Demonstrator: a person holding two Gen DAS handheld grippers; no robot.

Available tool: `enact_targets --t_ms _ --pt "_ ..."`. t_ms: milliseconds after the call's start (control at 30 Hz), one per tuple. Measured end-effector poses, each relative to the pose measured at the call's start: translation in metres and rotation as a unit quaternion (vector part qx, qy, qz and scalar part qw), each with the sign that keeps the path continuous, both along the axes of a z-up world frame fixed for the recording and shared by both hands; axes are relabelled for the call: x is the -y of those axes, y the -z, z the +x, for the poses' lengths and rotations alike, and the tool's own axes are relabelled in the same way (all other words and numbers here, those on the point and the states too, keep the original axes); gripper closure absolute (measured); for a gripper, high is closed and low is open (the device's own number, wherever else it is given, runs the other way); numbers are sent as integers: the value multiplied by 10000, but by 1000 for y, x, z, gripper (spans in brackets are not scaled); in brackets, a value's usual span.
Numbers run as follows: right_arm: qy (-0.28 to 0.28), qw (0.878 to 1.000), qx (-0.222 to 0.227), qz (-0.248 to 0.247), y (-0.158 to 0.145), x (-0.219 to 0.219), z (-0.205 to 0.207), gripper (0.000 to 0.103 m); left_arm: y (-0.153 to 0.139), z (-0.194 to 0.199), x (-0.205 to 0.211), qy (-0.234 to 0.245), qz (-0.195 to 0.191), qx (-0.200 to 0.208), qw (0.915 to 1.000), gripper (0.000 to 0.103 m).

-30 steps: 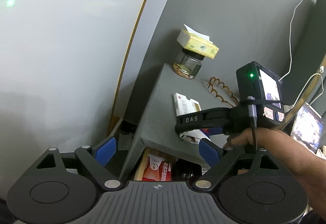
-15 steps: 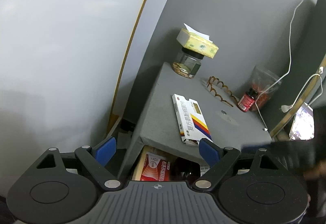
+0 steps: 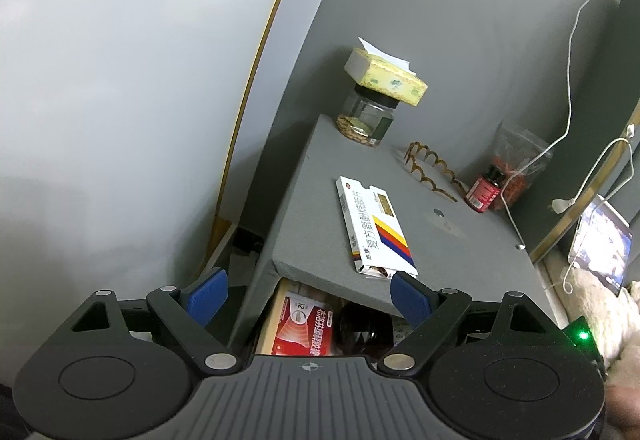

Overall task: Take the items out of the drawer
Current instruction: 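Reach into the drawer and grasp the clear pill jar with the right tool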

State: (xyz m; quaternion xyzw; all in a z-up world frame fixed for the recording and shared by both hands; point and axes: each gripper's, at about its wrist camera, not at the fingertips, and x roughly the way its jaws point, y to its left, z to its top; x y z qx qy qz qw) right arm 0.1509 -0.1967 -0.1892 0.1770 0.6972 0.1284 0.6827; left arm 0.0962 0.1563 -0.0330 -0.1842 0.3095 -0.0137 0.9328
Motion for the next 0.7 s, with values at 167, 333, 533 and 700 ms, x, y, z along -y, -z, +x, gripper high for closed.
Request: enact_targets --t_ms 167,333,533,700 --pt "1600 9816 -720 751 29 24 -16 38 0 1 1 34 -37 14 10000 18" --pt "1988 9746 -842 588 45 19 -12 36 0 1 2 67 -10 5 10000 18" --pt "1770 9807 -560 607 45 1 4 59 0 1 1 39 -54 20 10000 18" --pt "1404 9881 -202 599 36 -8 0 62 0 0 0 35 -62 21 10000 18"
